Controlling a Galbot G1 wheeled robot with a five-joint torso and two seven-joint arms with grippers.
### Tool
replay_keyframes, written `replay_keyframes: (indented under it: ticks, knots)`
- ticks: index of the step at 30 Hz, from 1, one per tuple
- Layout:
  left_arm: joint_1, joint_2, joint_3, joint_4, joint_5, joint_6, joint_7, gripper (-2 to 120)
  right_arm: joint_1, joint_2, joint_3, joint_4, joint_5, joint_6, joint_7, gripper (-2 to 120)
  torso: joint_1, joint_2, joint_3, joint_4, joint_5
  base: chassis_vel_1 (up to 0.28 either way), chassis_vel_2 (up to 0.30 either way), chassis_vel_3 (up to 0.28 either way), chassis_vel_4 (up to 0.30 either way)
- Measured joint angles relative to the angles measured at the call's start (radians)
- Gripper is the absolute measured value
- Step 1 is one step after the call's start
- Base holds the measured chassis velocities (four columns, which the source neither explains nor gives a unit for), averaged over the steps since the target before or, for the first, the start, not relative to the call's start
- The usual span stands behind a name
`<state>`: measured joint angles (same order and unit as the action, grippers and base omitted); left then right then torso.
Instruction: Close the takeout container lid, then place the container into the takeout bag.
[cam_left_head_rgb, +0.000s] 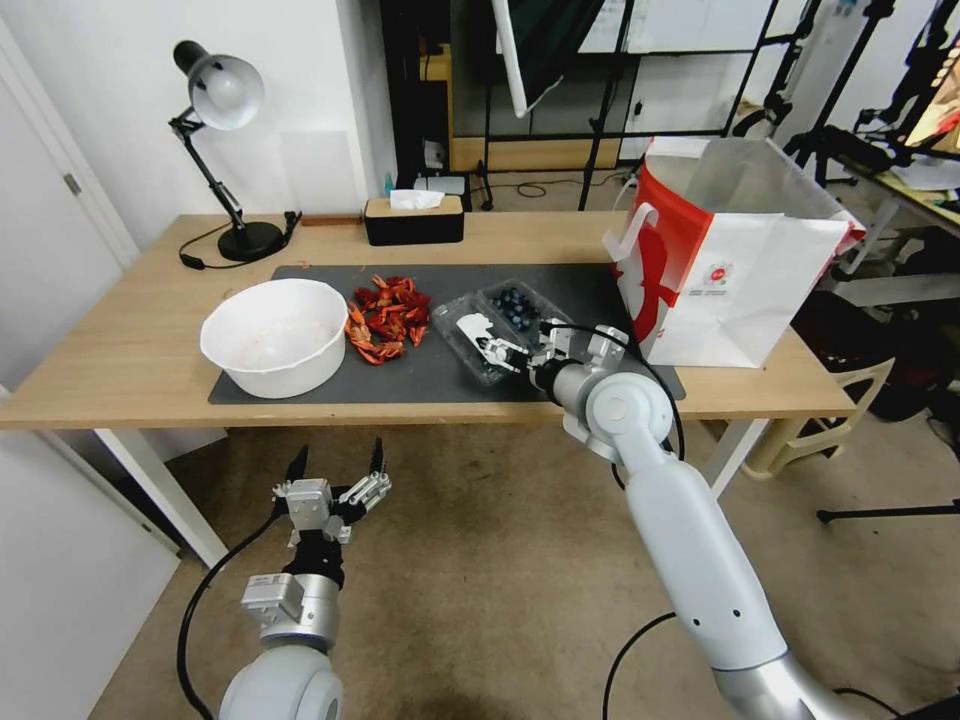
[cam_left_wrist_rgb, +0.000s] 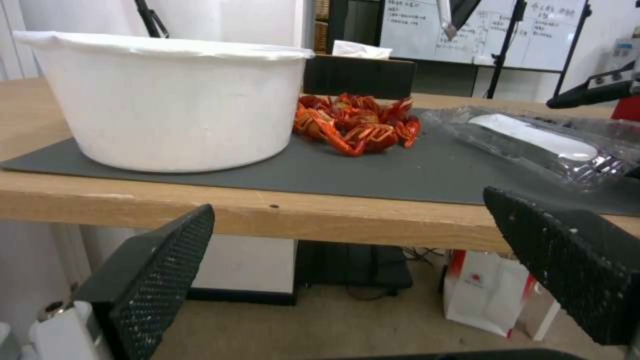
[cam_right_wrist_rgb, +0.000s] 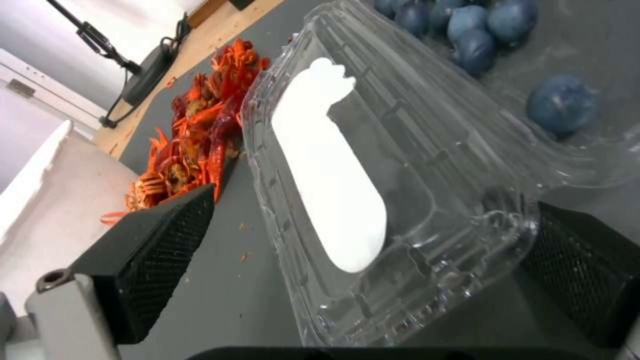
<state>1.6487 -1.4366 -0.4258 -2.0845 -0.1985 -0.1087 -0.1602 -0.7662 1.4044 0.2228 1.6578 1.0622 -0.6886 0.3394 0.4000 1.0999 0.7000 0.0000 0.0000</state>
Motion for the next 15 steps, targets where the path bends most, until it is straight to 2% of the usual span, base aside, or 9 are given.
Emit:
replay_keyframes:
  ticks: [15]
  knots:
    - [0.006, -0.002, -0.001, 0.009, 0.0, -0.014, -0.001, 100, -0.017, 0.008, -0.024, 0.005, -0.095, 0.08, -0.155, 100, 0.0, 0.0, 0.0, 0.0, 0.0, 0.0, 0.0, 0.0, 0.0]
